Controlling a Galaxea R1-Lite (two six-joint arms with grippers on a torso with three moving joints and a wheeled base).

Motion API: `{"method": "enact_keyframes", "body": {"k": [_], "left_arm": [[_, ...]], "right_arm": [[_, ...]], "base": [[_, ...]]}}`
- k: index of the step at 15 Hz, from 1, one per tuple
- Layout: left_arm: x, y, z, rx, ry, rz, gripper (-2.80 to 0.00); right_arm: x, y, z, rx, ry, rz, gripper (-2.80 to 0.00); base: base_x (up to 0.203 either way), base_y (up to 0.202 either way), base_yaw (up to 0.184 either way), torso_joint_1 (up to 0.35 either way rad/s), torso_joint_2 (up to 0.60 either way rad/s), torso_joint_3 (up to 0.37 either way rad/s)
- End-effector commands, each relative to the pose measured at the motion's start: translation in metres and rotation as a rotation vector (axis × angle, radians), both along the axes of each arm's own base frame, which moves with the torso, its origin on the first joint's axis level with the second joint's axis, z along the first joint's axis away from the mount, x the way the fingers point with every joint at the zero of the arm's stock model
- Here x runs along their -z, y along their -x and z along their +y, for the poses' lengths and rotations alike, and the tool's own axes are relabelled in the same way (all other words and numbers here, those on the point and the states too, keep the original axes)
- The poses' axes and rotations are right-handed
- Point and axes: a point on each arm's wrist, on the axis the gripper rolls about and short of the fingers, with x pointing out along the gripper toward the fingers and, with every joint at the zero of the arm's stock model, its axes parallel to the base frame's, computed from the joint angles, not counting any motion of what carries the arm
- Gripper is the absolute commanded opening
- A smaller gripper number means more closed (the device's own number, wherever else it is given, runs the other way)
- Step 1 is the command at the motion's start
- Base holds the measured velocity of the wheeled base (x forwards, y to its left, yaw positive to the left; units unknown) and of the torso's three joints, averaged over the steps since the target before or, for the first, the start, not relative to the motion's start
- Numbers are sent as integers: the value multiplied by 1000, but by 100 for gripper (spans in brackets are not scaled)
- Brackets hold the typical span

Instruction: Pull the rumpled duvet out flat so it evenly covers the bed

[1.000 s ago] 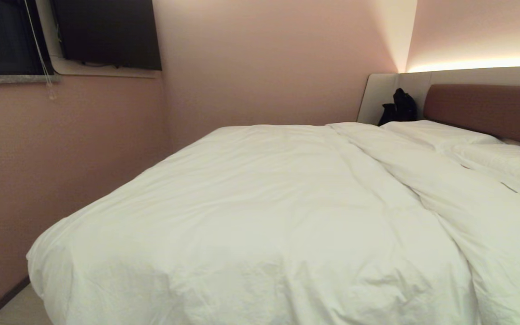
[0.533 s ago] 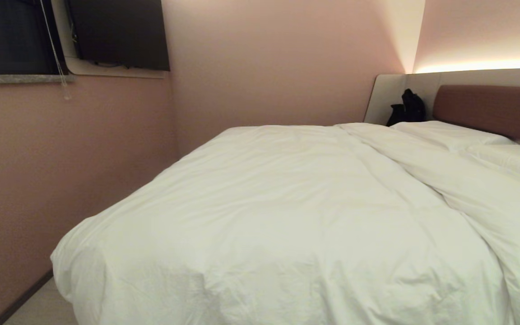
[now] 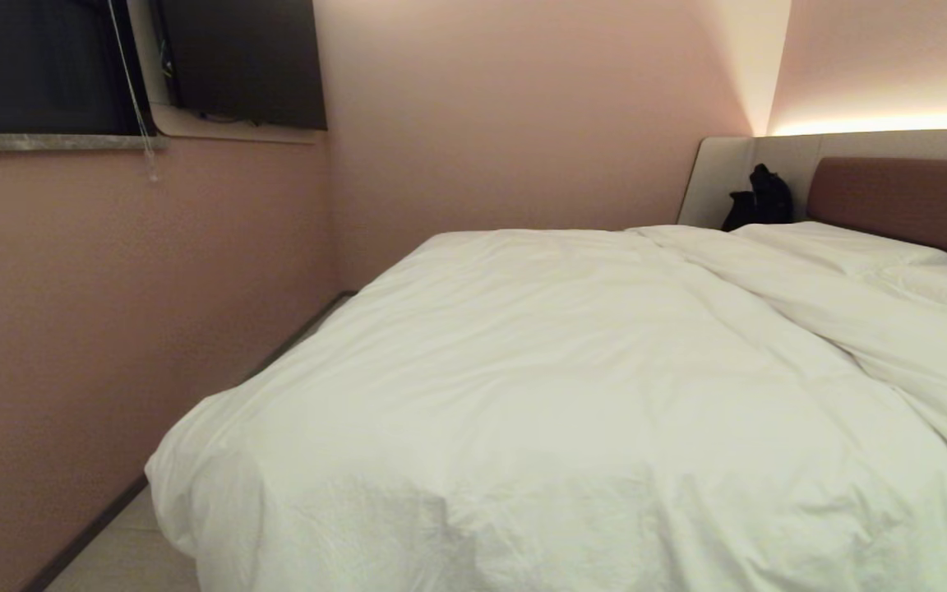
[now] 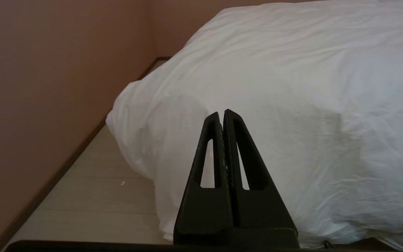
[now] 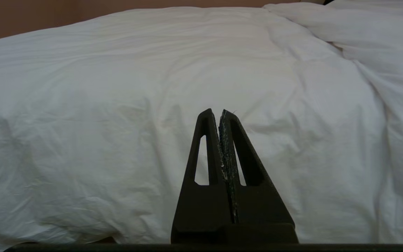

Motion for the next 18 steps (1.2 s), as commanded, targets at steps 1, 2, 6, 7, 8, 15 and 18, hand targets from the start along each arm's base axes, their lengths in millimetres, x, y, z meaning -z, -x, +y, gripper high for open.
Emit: {"method": "enact_keyframes", "body": {"k": [1, 2, 6, 7, 8, 15, 18], "left_arm": [[0, 0, 0, 0, 0, 1, -280], [0, 0, 0, 0, 0, 1, -280], [0, 0, 0, 0, 0, 1, -280], [0, 0, 0, 0, -2, 1, -280], [0, 0, 0, 0, -2, 1, -280], [0, 0, 0, 0, 0, 1, -280], [0, 0, 0, 0, 0, 1, -280]], "right_arm": [[0, 0, 0, 0, 0, -1, -280], [0, 0, 0, 0, 0, -1, -280], [0, 0, 0, 0, 0, -1, -280], [0, 0, 0, 0, 0, -1, -280], [0, 0, 0, 0, 0, -1, -280], [0, 0, 0, 0, 0, -1, -280], [0, 0, 0, 0, 0, -1, -280]], "base": [[0, 195, -1, 5, 2, 5], [0, 191, 0, 2, 2, 7], [0, 196, -1, 2, 3, 1], [0, 195, 0, 2, -2, -2], [0, 198, -1, 7, 3, 3], [0, 198, 0, 2, 3, 1], [0, 197, -1, 0, 1, 1]]}}
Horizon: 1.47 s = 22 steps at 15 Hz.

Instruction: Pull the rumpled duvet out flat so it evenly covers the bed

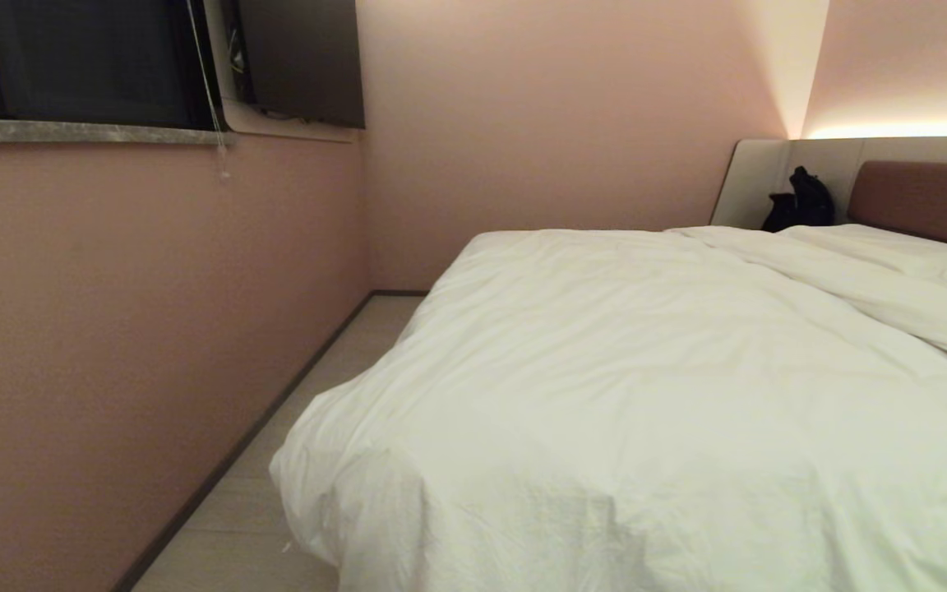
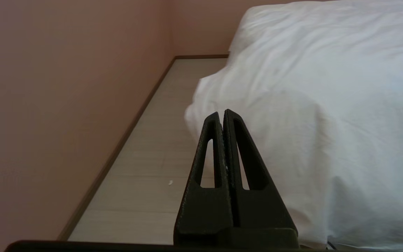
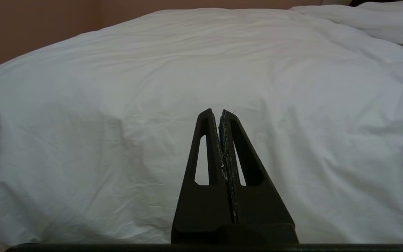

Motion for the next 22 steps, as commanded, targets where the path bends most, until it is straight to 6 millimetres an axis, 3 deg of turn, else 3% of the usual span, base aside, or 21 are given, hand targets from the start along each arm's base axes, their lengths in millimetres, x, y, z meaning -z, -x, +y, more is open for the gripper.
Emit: {"method": "enact_keyframes", "body": {"k": [1, 22], "left_arm": [[0, 0, 0, 0, 0, 1, -280], [0, 0, 0, 0, 0, 1, -280]], "right_arm": [[0, 0, 0, 0, 0, -1, -280], [0, 0, 0, 0, 0, -1, -280]], "base": [[0, 195, -1, 2, 3, 2], [0, 195, 0, 3, 3, 2]]}}
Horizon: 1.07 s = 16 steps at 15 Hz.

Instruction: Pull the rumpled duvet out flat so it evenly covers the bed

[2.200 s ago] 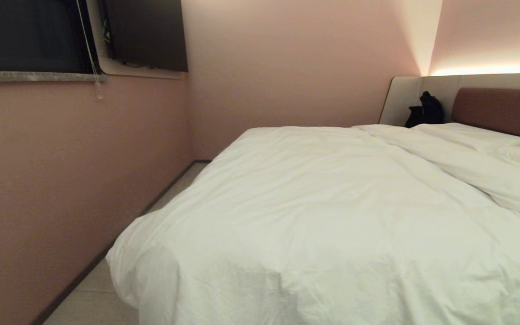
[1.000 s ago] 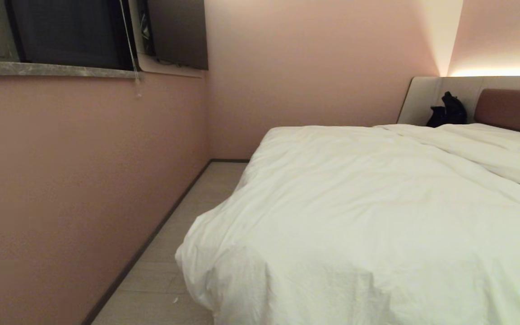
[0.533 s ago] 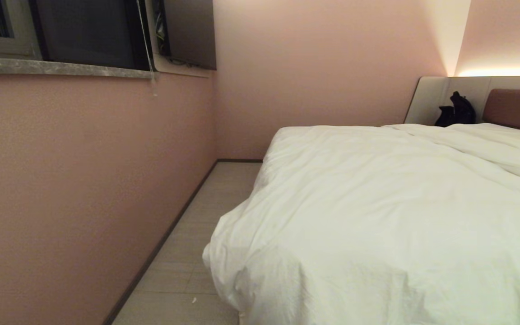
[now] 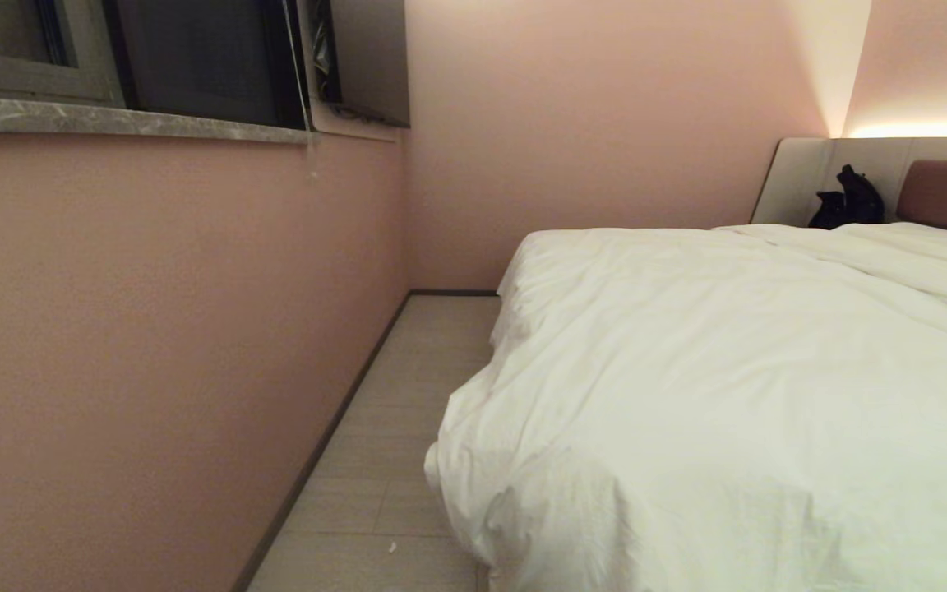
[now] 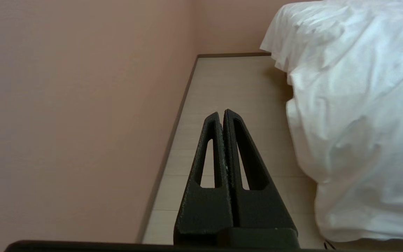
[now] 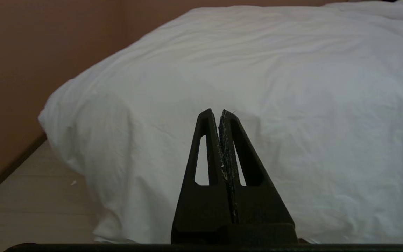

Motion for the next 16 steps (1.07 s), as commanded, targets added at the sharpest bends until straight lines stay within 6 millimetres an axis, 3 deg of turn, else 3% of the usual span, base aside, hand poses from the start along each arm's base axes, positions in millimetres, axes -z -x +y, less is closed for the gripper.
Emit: {"method": "enact_keyframes", "body": {"k": [1, 3, 12, 16], "left_arm": [[0, 0, 0, -1, 1, 4, -280], [0, 0, 0, 1, -1, 2, -280], [0, 0, 0, 1, -1, 1, -280], [0, 0, 0, -1, 4, 2, -280]], "right_arm": [[0, 0, 0, 0, 1, 0, -280], [0, 0, 0, 0, 1, 0, -280], [0, 0, 0, 0, 1, 0, -280], [0, 0, 0, 0, 1, 0, -280]], "base": [[0, 194, 0, 0, 2, 4], [0, 146, -1, 0, 0, 0], [0, 0, 0, 0, 0, 0], [-146, 0, 2, 6, 4, 2]]}}
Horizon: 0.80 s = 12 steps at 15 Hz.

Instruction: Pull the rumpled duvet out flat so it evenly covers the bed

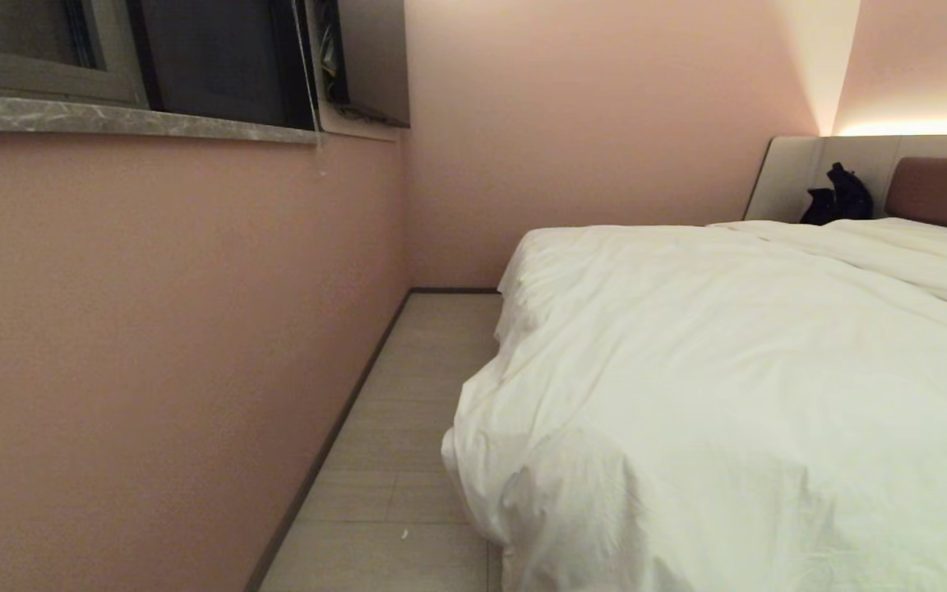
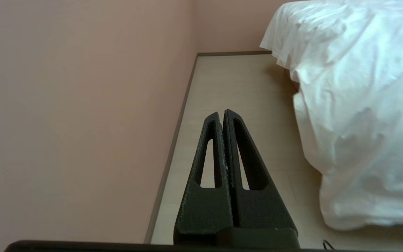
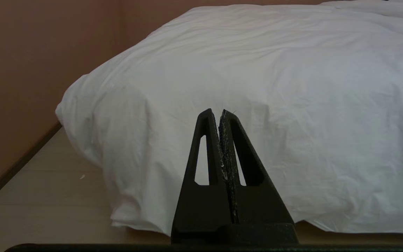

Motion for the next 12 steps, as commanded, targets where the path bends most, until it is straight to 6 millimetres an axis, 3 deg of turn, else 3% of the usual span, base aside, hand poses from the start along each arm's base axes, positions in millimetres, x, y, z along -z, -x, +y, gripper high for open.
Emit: {"method": "enact_keyframes", "body": {"k": [1, 8, 12], "left_arm": [[0, 0, 0, -1, 2, 1, -280], [0, 0, 0, -9, 20, 0, -280], [0, 0, 0, -9, 20, 0, -280]], "right_arm": [[0, 0, 0, 0, 0, 0, -280], [0, 0, 0, 0, 0, 0, -280], [0, 0, 0, 0, 0, 0, -280]], "base": [[-193, 0, -1, 1, 1, 1], [-192, 0, 2, 2, 3, 2], [-31, 0, 0, -1, 1, 1]]}}
